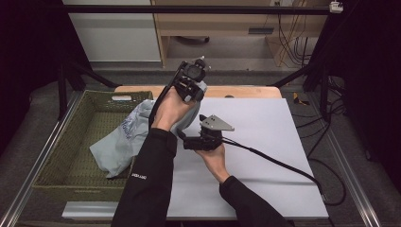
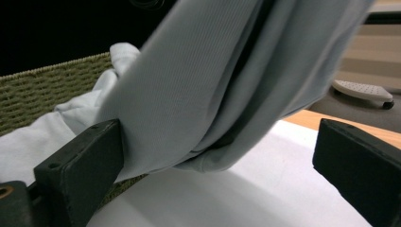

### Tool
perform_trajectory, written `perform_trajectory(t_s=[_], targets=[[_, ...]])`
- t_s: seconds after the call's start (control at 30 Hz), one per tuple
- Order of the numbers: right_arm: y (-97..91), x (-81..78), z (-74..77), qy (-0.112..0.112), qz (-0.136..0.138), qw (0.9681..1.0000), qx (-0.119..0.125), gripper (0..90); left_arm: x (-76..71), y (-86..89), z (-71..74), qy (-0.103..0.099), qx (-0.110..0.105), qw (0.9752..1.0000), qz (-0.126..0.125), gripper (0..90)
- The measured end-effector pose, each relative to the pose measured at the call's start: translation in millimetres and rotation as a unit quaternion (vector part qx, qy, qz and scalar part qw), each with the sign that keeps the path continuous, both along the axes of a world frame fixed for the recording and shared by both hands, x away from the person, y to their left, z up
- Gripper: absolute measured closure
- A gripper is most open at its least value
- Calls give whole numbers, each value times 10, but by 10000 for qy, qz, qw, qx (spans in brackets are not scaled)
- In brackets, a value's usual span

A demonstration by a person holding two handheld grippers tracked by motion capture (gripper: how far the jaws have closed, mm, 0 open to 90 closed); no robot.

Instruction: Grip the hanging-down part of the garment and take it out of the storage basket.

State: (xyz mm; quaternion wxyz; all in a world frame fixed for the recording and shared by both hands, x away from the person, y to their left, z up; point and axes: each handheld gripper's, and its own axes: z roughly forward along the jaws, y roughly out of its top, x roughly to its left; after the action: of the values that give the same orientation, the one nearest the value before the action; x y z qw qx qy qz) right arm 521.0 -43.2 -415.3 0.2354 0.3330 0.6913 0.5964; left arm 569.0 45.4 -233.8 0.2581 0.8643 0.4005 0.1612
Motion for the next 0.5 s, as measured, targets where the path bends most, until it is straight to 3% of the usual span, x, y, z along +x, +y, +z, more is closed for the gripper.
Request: perform_trajectory(t_s=[0.07, 0.1, 0.17, 0.23, 0.3, 0.43, 0.5], targets=[[11, 21, -16, -48, 21, 9999, -89, 50, -9, 1, 2, -2, -14, 10000, -16, 850], [55, 36, -33, 56, 13, 10000, -53, 76, -12, 10, 4, -4, -25, 10000, 4, 850], [59, 52, -47, 23, 16, 10000, 0, 86, -14, 15, 4, -13, -23, 10000, 3, 850], [78, 64, -54, 236, -11, 9997, 117, 130, -16, 29, 5, -18, 6, 10000, -1, 850], [80, 84, -72, 180, -6, 9998, 86, 169, -17, 43, 2, -7, -40, 10000, 17, 850], [78, 131, -84, 277, 117, 9994, 145, 337, -21, 51, -2, -8, -15, 10000, -5, 850], [83, 128, -78, 331, 121, 9992, 171, 376, -18, 51, -5, -11, -15, 10000, 9, 850]])
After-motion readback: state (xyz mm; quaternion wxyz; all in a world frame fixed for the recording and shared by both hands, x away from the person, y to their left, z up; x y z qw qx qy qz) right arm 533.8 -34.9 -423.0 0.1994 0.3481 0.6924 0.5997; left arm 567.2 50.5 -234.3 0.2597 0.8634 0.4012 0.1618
